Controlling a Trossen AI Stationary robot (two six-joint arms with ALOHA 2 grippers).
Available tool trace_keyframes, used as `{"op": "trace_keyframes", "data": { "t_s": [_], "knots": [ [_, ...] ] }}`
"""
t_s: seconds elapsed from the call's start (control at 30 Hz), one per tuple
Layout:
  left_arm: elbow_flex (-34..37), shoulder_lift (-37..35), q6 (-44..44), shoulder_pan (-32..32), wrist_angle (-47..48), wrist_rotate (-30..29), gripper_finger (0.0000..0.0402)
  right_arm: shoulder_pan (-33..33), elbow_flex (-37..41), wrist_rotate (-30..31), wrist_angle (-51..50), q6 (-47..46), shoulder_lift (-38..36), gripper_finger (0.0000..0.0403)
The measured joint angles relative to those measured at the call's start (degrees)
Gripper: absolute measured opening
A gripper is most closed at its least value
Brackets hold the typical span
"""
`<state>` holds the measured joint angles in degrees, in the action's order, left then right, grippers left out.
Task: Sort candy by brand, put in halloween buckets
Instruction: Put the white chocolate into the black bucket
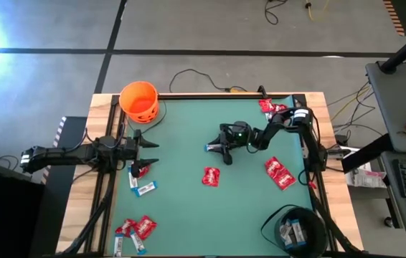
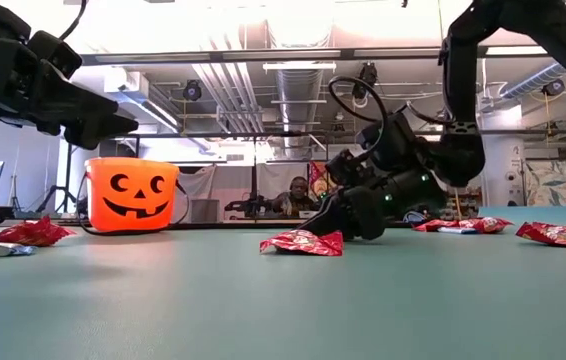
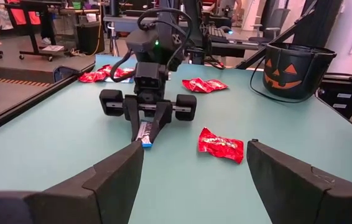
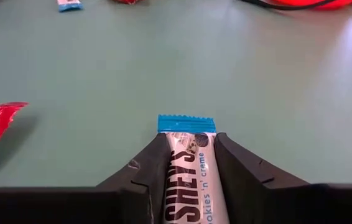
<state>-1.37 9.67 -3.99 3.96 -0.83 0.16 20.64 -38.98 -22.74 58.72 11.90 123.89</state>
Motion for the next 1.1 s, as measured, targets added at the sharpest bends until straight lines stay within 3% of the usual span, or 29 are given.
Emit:
{"op": "trace_keyframes", "data": {
  "t_s": [0.2,0.47,0.7,0.87,1.0,1.1],
  "knots": [
    [0.0,0.0,0.0,0.0,0.0,0.0,0.0272,-0.1,0.0,1.0,-9.6,-1.5,-10.1,0.011],
    [0.0,0.0,0.0,0.0,0.0,0.0,0.0272,-3.1,0.2,8.7,-37.9,-2.0,-33.2,0.011],
    [0.0,0.0,0.0,0.0,0.0,0.0,0.0272,-13.8,-3.2,23.0,-63.7,-11.0,-53.2,0.011],
    [0.0,0.0,0.0,0.0,0.0,0.0,0.0272,-25.6,-16.1,33.1,-90.4,-24.1,-57.6,0.011],
    [0.0,0.0,0.0,0.0,0.0,0.0,0.0272,-35.1,-28.6,35.2,-108.3,-39.4,-55.3,0.011],
    [0.0,0.0,0.0,0.0,0.0,0.0,0.0272,-41.8,-35.6,35.4,-116.0,-53.0,-51.7,0.011]
  ]
}}
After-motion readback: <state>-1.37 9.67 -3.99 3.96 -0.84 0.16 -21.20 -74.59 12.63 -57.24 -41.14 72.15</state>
